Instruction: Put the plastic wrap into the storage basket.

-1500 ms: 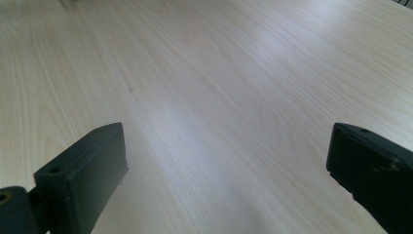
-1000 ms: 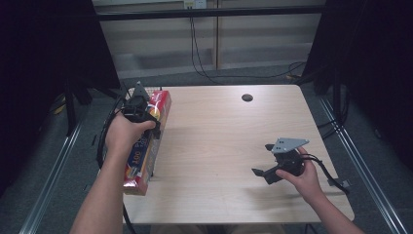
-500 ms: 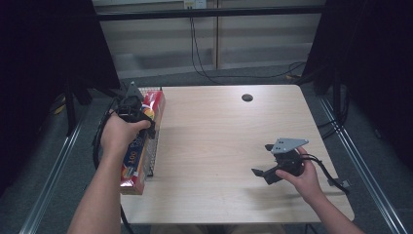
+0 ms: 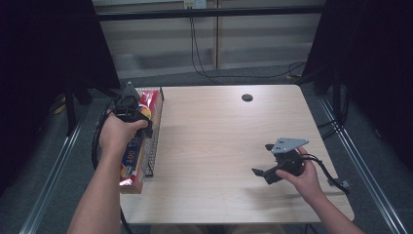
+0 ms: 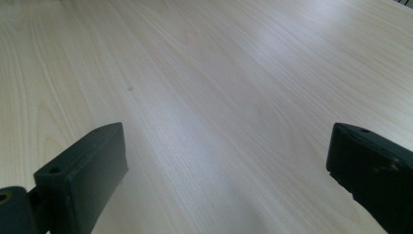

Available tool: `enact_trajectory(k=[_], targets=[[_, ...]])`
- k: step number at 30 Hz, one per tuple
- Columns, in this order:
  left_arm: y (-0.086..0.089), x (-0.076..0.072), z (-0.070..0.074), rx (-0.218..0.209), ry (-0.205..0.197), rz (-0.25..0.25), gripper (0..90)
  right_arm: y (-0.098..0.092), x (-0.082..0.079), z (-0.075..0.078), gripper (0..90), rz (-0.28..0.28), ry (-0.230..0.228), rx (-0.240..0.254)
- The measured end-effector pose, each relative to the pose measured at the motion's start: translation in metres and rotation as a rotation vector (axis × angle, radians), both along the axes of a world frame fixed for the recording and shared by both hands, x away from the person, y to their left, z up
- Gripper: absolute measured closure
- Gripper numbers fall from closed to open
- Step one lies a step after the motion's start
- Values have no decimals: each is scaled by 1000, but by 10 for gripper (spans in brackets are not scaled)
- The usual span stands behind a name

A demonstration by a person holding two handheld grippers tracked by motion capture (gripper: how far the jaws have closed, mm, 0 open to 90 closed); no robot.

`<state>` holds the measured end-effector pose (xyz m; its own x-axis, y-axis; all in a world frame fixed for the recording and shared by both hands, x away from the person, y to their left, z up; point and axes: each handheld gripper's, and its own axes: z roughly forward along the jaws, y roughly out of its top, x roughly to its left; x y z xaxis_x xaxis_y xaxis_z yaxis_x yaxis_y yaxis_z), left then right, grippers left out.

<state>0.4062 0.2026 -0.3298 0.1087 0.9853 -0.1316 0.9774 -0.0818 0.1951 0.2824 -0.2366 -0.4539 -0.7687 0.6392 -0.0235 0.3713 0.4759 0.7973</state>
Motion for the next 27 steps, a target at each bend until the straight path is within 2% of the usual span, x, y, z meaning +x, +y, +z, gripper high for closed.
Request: enact_trajectory(k=[7,10,13,14,22,27], targets=[[5,2,-2,0,5,12,426,0,0,0,9,3,0,2],[7,2,-2,13,-6,25,426,0,0,0,8,5,0,0],[10,3,-3,11,3,19,426,1,0,-1,9,6,0,-1],[10,3,-4,15,0,32,425,1,0,-1,8,5,1,-2],[13,7,-11,25,0,27,426,1,0,-1,9,3,-1,-3],[16,9,-15,14,3,37,425,1,0,-1,9,6,0,-4]])
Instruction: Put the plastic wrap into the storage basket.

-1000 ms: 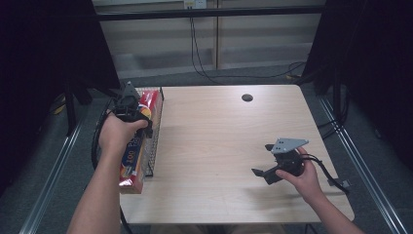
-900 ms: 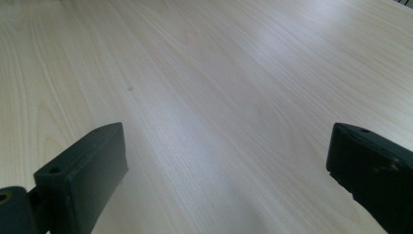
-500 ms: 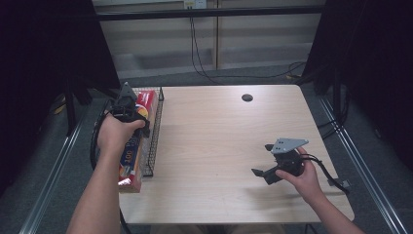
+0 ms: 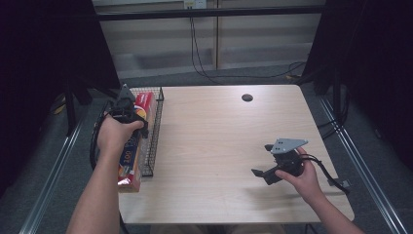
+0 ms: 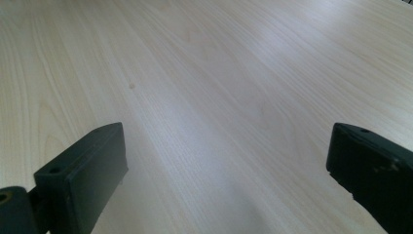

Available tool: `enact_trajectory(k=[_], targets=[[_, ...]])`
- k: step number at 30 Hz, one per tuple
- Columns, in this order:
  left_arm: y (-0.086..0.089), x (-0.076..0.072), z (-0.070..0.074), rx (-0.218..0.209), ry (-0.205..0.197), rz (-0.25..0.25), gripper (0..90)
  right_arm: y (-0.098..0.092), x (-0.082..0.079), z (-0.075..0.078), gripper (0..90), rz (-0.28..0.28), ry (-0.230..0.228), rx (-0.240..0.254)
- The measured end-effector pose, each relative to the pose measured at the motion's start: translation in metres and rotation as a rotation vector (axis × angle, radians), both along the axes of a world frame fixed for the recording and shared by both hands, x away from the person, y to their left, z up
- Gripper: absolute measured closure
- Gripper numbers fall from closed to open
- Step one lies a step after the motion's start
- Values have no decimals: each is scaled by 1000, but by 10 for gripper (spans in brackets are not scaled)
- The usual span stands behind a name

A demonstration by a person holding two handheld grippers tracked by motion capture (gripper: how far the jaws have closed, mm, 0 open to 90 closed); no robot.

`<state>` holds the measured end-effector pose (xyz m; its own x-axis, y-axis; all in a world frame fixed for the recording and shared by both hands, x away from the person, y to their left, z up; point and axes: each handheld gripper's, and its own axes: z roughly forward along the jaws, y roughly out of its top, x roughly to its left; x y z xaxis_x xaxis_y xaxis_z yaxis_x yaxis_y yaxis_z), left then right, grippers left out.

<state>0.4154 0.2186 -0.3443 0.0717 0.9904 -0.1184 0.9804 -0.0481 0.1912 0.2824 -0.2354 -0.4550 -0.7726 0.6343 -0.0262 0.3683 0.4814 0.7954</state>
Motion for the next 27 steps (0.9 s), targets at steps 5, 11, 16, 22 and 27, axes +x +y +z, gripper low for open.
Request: enact_trajectory(k=[5,11,16,22,27], targets=[[3,2,-4,6,7,3,425,1,0,-1,9,6,3,-7],[5,5,-10,8,5,5,425,1,0,-2,9,5,8,-10],[7,7,-12,8,12,18,425,2,0,-2,9,8,12,-10],[10,11,-14,7,13,27,425,2,0,-2,9,9,11,-12],[12,14,-16,13,25,25,425,2,0,-2,9,9,12,-12]])
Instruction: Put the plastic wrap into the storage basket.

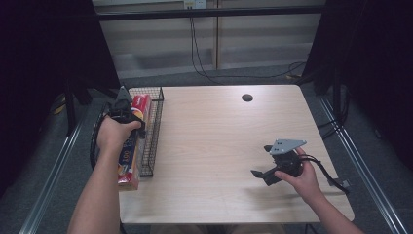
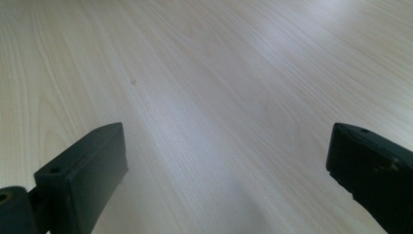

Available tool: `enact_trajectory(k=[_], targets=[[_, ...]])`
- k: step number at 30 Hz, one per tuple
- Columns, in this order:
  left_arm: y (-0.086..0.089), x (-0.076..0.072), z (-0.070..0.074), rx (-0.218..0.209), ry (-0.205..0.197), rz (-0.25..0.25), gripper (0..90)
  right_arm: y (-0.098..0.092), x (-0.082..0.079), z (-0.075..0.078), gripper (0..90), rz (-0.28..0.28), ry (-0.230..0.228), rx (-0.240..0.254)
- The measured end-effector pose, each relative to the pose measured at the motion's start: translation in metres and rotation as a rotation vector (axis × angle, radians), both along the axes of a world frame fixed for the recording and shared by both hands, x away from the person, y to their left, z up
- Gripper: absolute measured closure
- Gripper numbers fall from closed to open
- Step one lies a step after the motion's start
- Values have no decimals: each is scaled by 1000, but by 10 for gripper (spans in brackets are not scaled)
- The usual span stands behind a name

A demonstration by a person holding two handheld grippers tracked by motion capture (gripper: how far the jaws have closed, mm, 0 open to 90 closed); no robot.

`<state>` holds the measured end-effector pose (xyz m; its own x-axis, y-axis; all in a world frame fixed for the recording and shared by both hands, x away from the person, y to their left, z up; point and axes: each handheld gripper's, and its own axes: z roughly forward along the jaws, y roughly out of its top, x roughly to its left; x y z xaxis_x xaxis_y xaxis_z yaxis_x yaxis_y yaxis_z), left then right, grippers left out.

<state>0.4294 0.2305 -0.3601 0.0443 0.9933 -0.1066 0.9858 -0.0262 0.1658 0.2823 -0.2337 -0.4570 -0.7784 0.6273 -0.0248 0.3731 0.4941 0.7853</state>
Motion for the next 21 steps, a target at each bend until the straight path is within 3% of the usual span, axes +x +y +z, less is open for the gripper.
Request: enact_trajectory(k=[21], targets=[[9,11,-10,3,5,5,423,1,0,-1,9,-1,2,-9]])
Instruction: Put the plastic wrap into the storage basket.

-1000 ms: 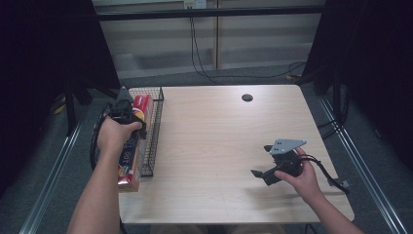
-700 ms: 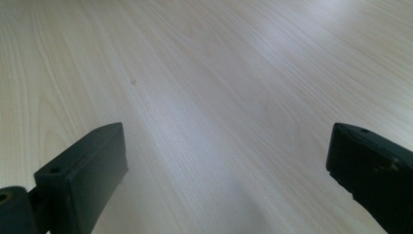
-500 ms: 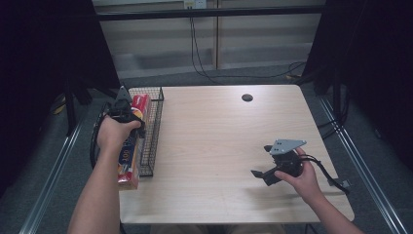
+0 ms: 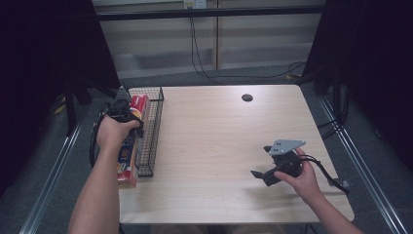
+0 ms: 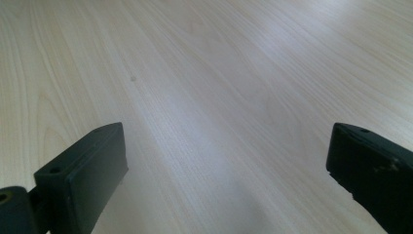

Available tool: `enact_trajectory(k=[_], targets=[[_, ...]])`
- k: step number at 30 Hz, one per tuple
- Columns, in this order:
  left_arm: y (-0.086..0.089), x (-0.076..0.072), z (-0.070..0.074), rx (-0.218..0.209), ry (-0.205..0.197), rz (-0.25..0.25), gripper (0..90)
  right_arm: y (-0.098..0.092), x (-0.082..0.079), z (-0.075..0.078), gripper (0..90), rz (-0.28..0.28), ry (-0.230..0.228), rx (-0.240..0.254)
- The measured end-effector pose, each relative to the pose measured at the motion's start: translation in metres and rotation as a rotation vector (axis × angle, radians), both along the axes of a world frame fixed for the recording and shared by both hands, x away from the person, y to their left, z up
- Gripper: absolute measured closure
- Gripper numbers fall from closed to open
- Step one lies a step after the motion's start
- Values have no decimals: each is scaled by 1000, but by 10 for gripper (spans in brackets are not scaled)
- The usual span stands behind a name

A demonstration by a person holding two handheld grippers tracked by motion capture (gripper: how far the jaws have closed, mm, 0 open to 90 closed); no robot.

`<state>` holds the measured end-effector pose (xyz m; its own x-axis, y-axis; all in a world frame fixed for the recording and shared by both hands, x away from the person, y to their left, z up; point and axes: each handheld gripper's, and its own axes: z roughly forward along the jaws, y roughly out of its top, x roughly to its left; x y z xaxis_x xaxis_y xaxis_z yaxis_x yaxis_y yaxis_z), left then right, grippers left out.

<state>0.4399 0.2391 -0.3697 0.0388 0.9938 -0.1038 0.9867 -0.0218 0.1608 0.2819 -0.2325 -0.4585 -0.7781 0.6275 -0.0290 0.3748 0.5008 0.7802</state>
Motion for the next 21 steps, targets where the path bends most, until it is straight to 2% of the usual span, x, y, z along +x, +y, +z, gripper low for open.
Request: enact_trajectory(k=[18,21], targets=[[-6,5,-10,6,15,-10,421,0,0,0,9,0,2,-1],[-7,5,-10,9,8,-12,420,-1,0,1,9,-5,-3,-2]])
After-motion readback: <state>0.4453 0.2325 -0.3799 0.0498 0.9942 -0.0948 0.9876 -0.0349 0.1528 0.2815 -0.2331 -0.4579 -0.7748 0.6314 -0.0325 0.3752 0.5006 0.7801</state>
